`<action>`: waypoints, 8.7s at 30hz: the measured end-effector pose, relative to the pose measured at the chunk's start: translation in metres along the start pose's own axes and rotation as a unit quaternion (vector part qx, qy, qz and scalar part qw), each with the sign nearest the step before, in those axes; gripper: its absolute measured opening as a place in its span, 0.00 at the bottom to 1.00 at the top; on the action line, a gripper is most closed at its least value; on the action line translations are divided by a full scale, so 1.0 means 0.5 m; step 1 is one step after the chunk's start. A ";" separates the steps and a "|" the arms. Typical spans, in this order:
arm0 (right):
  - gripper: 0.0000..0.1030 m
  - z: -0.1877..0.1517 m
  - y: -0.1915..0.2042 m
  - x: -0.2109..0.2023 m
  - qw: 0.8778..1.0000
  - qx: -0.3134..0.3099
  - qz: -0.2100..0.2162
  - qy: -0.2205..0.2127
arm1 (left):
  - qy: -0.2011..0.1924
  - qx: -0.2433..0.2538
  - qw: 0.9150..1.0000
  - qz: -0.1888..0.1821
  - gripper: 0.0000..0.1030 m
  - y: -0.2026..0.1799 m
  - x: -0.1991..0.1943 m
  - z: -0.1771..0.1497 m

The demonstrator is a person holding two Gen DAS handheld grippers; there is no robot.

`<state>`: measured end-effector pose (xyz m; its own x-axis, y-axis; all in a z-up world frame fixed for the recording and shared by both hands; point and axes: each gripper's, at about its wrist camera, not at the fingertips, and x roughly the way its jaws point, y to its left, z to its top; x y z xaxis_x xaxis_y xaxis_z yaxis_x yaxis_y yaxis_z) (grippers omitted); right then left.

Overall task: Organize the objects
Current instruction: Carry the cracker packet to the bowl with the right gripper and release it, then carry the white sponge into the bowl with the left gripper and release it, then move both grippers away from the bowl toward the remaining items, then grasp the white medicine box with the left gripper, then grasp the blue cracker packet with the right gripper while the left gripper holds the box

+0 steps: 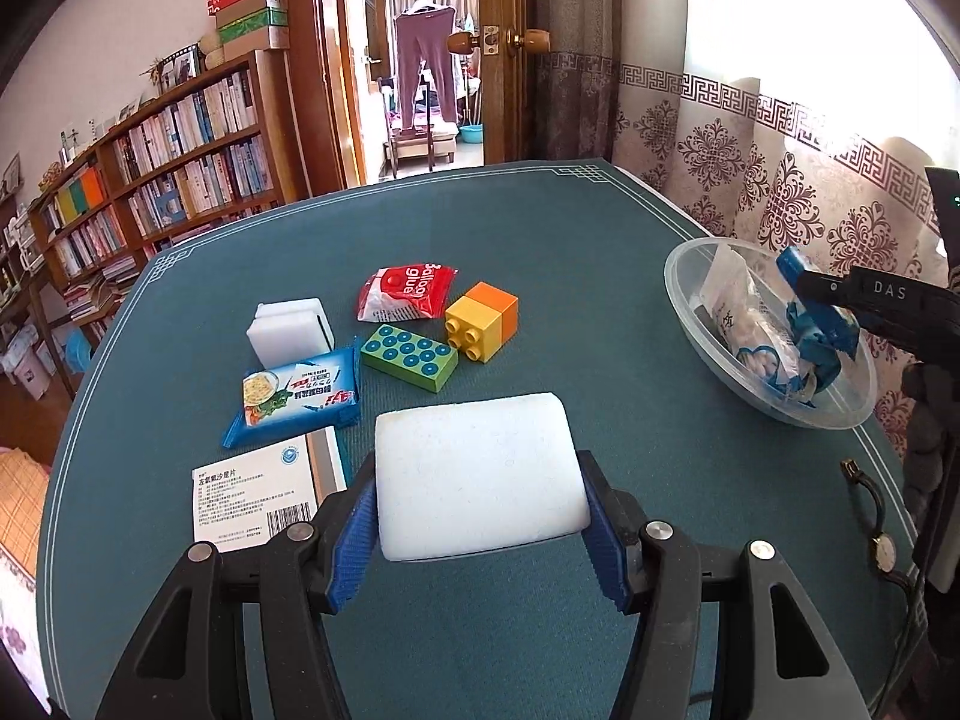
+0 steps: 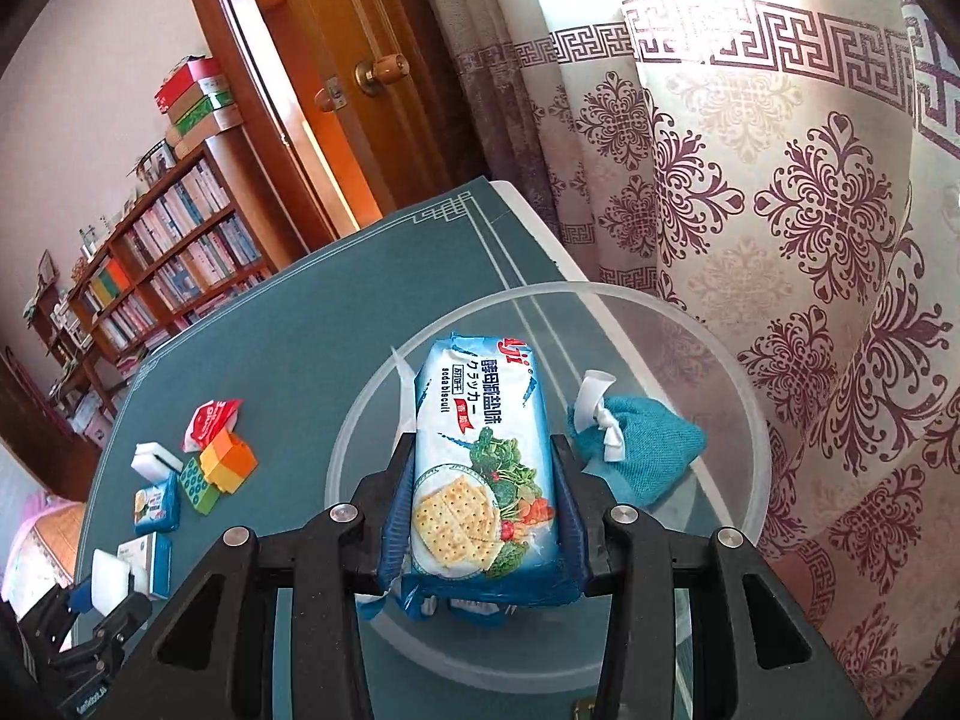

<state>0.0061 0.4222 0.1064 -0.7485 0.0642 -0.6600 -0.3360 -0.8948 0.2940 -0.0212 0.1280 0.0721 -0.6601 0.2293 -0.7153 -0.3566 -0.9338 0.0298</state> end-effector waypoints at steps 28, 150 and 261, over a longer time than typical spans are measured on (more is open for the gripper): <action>0.53 -0.060 -0.056 -0.064 0.999 -0.038 -0.007 -0.028 | 0.015 0.032 0.996 -0.078 0.62 -0.146 0.063 0.079; 0.55 -0.165 0.064 -0.125 0.993 -0.104 0.045 -0.009 | 0.003 -0.048 0.999 0.026 0.99 0.050 0.074 0.049; 0.55 -0.137 0.653 0.243 0.919 -0.300 0.218 0.129 | -0.003 -0.169 0.978 0.123 0.66 0.336 0.033 -0.141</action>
<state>-0.1553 0.1078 0.0747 -0.5505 -0.3969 -0.7345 0.3990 -0.8979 0.1861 -0.0452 -0.0446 0.0162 -0.7028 -0.0138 -0.7113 0.0517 -0.9982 -0.0317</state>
